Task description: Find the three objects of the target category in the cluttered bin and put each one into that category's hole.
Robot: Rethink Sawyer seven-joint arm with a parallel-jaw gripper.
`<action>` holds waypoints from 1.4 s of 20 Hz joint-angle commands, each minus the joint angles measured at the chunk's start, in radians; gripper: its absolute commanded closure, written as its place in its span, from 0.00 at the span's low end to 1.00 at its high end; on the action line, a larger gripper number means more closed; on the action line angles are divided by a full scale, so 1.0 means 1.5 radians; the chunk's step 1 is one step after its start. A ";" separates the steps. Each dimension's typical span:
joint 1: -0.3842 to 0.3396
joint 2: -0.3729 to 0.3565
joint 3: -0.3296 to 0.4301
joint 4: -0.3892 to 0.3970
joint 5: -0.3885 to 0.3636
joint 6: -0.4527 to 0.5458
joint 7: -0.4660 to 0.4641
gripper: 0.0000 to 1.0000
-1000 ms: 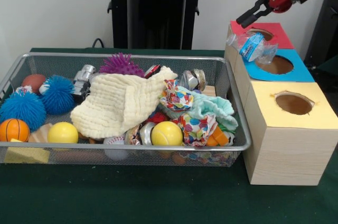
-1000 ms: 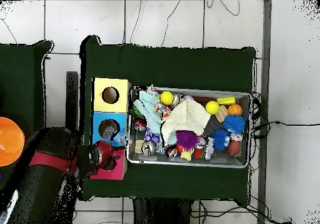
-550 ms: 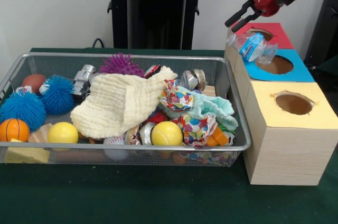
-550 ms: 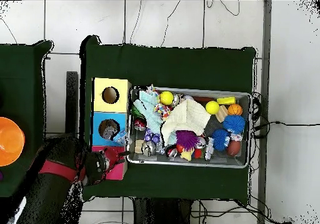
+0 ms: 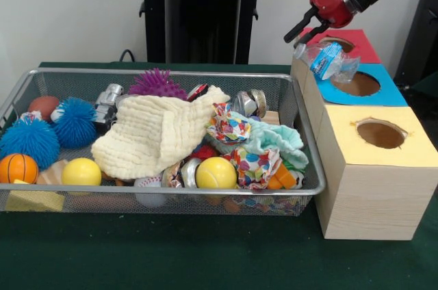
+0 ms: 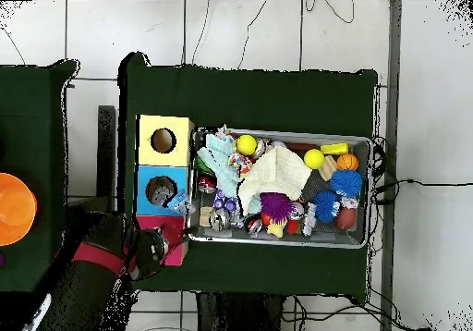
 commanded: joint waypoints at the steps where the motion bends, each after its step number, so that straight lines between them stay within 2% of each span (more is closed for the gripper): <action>1: -0.023 0.016 0.062 0.033 0.043 -0.018 0.143 0.00; 11: -0.025 0.016 0.073 -0.006 0.073 0.029 0.135 0.00; 28: -0.027 0.022 0.082 -0.035 0.077 0.030 0.122 0.00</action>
